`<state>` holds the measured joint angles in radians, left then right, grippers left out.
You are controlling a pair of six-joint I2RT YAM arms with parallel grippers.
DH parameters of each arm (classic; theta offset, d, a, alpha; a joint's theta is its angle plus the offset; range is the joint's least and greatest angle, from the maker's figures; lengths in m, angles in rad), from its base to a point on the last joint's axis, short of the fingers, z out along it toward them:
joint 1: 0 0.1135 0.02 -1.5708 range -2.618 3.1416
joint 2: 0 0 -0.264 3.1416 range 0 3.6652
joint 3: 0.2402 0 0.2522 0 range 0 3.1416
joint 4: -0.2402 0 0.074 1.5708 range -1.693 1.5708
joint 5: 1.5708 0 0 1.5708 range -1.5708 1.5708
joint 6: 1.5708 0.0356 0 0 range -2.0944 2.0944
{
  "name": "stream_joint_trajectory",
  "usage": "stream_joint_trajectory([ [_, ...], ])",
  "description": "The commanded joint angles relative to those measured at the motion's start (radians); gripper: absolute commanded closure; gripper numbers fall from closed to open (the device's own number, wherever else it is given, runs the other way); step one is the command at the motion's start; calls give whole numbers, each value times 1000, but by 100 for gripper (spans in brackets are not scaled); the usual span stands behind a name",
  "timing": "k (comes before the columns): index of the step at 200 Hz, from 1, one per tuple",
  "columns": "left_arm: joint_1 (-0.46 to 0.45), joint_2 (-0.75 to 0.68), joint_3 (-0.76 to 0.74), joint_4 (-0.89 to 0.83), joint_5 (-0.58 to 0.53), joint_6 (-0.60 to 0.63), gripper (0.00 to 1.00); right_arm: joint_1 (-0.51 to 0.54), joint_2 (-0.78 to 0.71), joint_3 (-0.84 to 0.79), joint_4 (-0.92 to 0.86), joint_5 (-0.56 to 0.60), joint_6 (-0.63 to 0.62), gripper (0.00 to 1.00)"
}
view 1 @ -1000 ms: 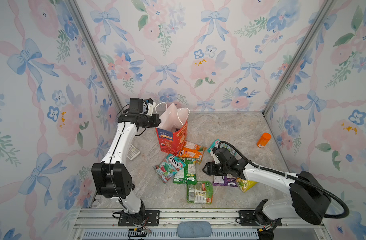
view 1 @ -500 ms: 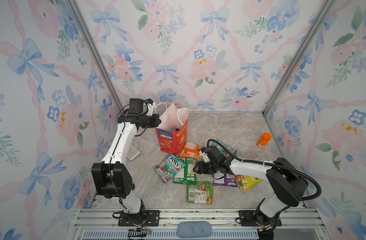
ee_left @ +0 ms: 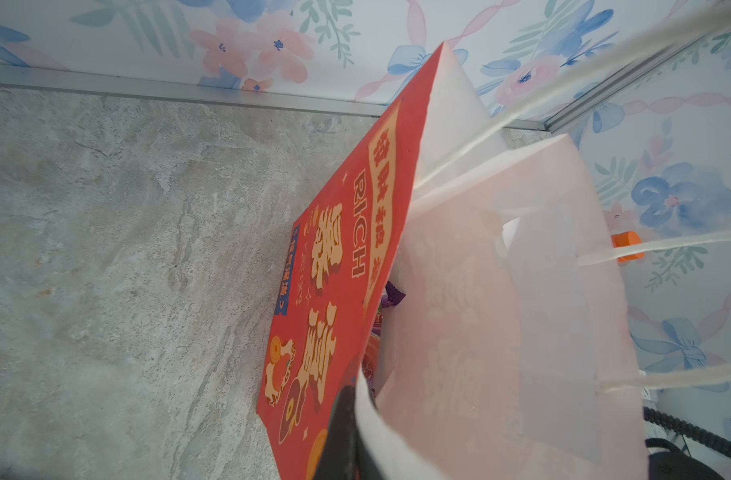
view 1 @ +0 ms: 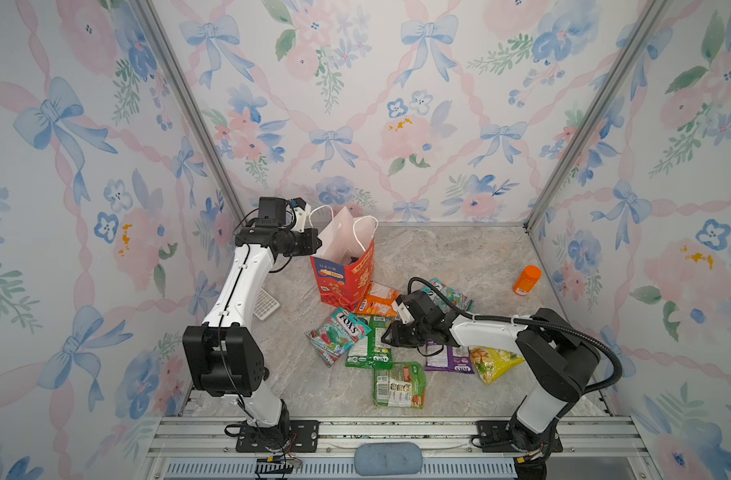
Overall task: Place the snacks into the paper bag
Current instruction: 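Grasp the green packet with the right gripper and lift it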
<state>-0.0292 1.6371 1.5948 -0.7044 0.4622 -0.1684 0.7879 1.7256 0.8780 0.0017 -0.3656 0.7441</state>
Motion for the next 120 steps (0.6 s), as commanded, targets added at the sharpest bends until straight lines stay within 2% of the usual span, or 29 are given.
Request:
stream_joint_trajectory([
  [1, 5, -13, -26, -29, 9, -5, 100, 14, 22, 26, 21, -19, 8, 62],
  [28, 5, -14, -26, -29, 10, -5, 100, 13, 33, 27, 26, -25, 13, 57],
  [56, 6, -15, -26, -29, 10, -5, 100, 13, 43, 26, 44, -37, 24, 58],
  [82, 6, -17, -28, -28, 10, -5, 100, 13, 36, 20, 55, -39, 27, 72],
  [103, 6, -15, -28, -28, 10, -5, 100, 13, 16, 19, 46, -32, 23, 91],
  [120, 5, -14, -28, -28, 13, -6, 100, 8, -11, 23, 31, -23, 18, 100],
])
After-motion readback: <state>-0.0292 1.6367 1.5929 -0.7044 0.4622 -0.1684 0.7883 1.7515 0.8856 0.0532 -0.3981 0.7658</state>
